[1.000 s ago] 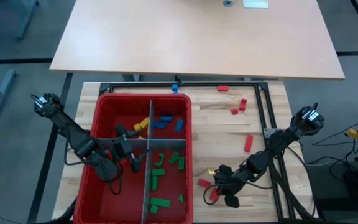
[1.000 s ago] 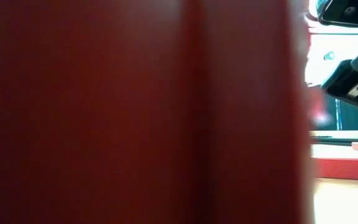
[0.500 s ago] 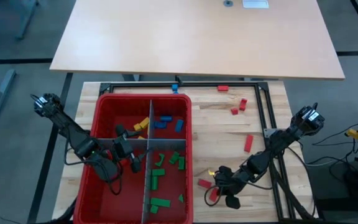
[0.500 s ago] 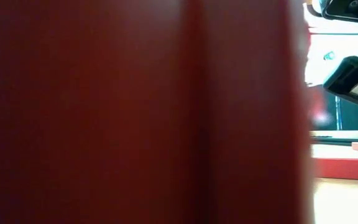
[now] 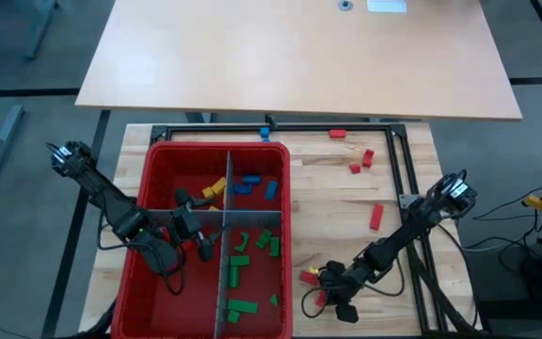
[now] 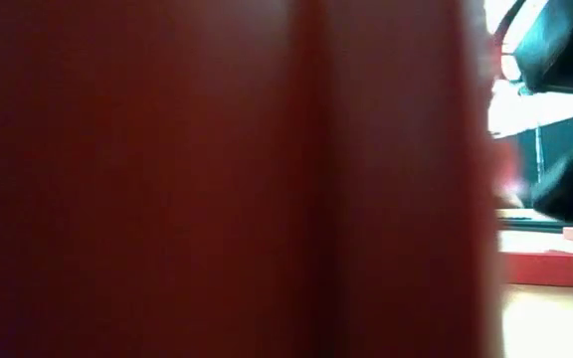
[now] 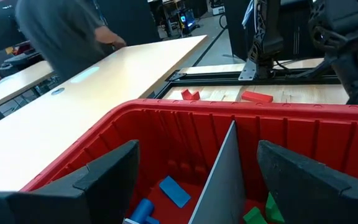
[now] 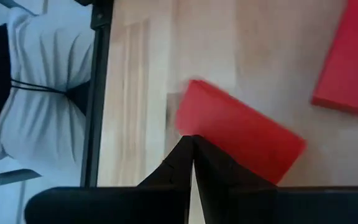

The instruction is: Sort blocks

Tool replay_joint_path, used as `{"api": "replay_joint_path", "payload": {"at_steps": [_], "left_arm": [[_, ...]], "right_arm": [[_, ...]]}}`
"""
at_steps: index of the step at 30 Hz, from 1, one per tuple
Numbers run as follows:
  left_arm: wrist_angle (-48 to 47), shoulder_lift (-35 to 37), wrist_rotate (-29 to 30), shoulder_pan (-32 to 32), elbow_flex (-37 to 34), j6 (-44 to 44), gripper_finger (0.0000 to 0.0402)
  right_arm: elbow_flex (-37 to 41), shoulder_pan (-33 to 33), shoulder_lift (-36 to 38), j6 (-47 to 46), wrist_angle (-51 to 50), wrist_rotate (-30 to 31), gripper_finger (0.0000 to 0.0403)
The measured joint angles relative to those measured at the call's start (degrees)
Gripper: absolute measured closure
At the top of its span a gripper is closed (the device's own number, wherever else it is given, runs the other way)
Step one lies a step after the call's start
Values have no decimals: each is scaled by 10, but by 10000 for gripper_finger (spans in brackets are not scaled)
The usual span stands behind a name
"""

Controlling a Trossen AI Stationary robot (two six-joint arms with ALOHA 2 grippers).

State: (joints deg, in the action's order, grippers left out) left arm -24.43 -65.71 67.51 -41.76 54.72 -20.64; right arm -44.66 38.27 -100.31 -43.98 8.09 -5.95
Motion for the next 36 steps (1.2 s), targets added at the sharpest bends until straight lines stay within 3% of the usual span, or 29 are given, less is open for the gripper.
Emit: {"api": "replay_joint_path", "payload": {"at_steps": [16,29,36], "left_arm": [[4,0,0,0,0,0,90],[5,0,-1,0,0,0,90],[6,0,-2,0,0,2,90]], "right_arm": [[0,-61,-8,16,-29,25,403],[3,-83,82,38,-113,68,403],[3,-83,95,47,-88,92,403]]}}
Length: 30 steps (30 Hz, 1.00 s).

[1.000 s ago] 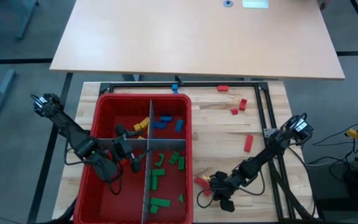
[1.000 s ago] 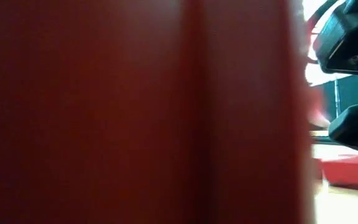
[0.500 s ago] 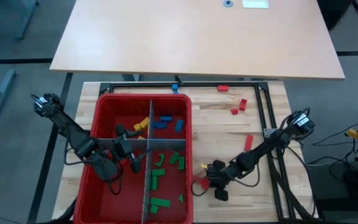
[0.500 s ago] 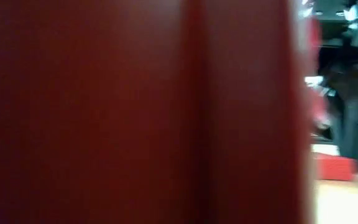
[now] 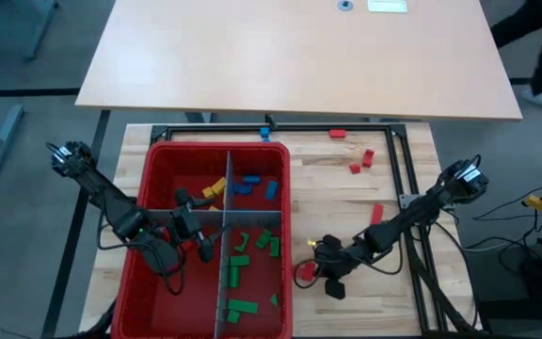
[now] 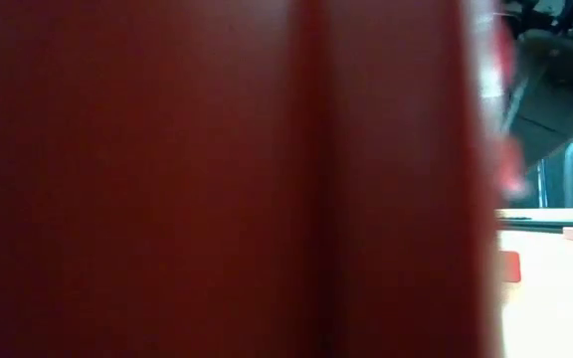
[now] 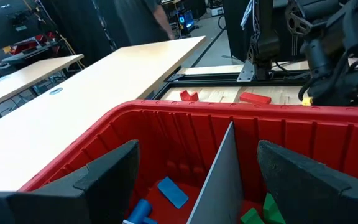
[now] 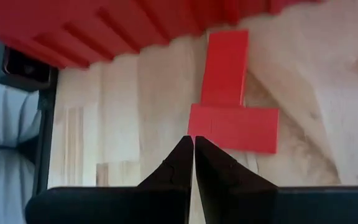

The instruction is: Sort blocks

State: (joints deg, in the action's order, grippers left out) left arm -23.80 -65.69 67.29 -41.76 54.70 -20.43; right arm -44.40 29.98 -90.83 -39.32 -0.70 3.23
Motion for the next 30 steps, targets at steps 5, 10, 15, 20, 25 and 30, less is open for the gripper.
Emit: {"api": "replay_joint_path", "payload": {"at_steps": [5,10,15,20,25,30], "left_arm": [[0,0,-2,0,0,1,90],[-1,0,-2,0,0,2,90],[-1,0,-4,0,0,2,90],[-2,0,-5,0,0,4,90],[-2,0,-5,0,0,4,90],[-2,0,-5,0,0,4,90]], "right_arm": [[0,-12,-1,4,4,25,403],[0,-30,-1,19,10,37,403],[0,-45,-1,30,10,48,403],[0,-54,-1,33,10,48,403],[0,-55,-13,34,13,46,403],[0,-56,-53,32,27,28,403]]}}
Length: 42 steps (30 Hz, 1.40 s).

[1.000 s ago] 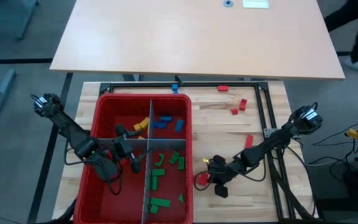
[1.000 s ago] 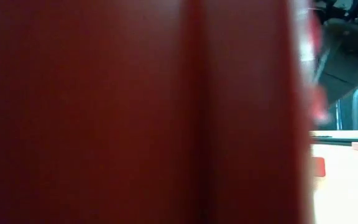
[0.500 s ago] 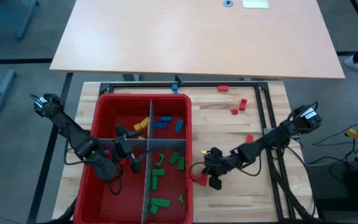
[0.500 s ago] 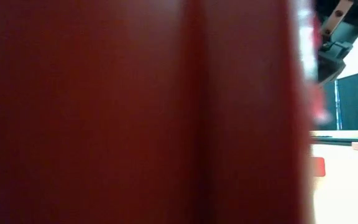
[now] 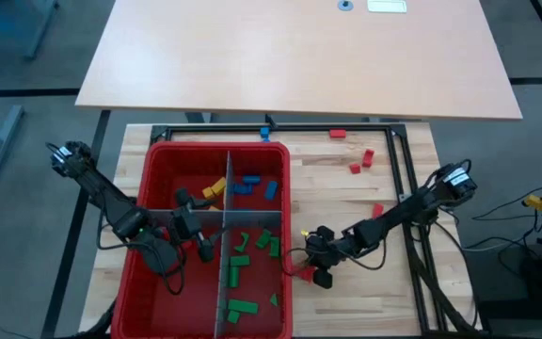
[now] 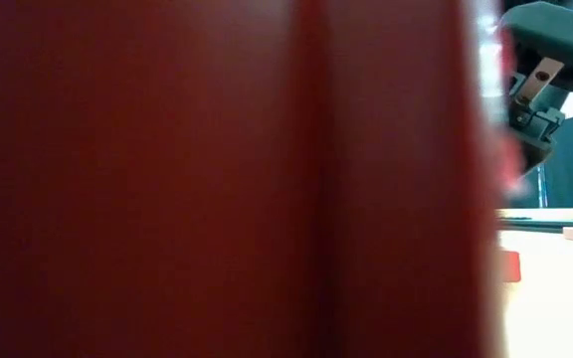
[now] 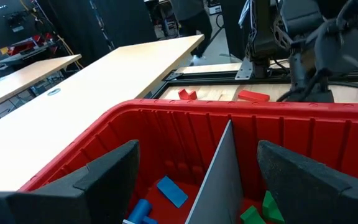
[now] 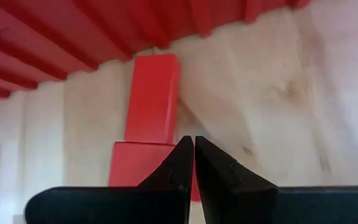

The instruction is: Sort blocks

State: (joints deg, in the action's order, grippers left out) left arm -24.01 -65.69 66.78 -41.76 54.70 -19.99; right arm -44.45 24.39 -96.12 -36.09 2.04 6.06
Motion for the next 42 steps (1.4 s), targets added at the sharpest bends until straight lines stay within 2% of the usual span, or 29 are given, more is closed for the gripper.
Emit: {"api": "replay_joint_path", "payload": {"at_steps": [8,19,25,32,37,42], "left_arm": [[0,0,0,0,0,0,90],[0,0,0,0,0,0,90],[0,0,0,0,0,0,90],[2,0,0,0,0,-2,90],[3,0,0,0,0,-2,90],[3,0,0,0,0,-2,90]], "right_arm": [[-6,-1,-21,-11,4,-27,403],[-7,-1,-4,-33,-92,-31,403],[-6,-4,22,-49,-168,-8,403],[-2,-7,69,-83,-292,59,403],[-1,-7,116,-72,-296,58,403],[-1,-7,153,-13,-294,42,403]]}}
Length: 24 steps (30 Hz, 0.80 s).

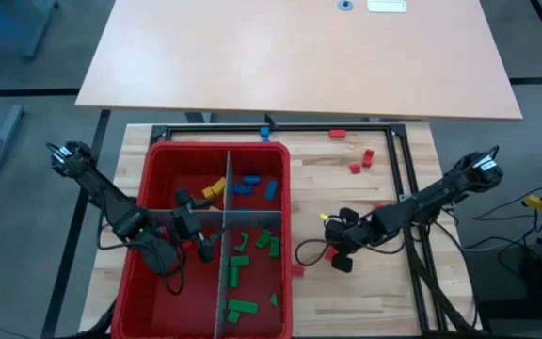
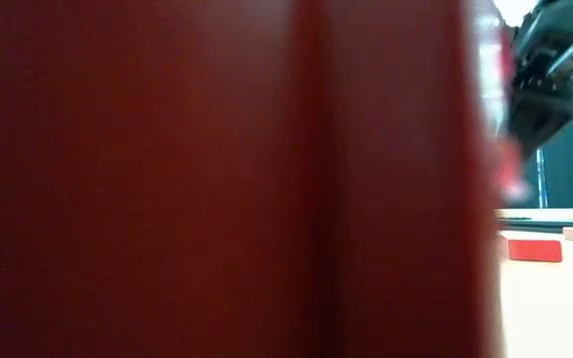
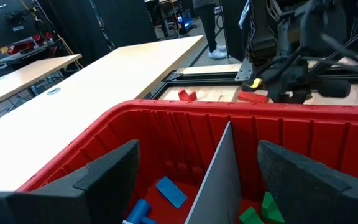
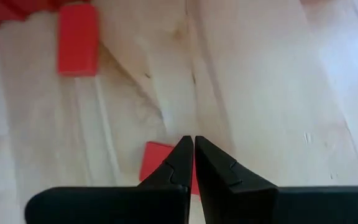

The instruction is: Sort blocks

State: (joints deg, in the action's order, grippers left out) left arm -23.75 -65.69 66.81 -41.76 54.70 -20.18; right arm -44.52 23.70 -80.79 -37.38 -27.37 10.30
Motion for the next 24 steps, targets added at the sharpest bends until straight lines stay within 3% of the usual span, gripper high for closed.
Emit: {"api": "replay_joint_path", "payload": {"at_steps": [6,17,24], "left_arm": [[0,0,0,0,0,0,90],[2,0,-3,0,0,0,90],[2,0,-3,0,0,0,90]], "right_arm": [[-1,0,16,59,-3,-37,389],[-2,7,-11,155,-55,-58,232],[-2,7,-11,241,-55,-58,189]]}}
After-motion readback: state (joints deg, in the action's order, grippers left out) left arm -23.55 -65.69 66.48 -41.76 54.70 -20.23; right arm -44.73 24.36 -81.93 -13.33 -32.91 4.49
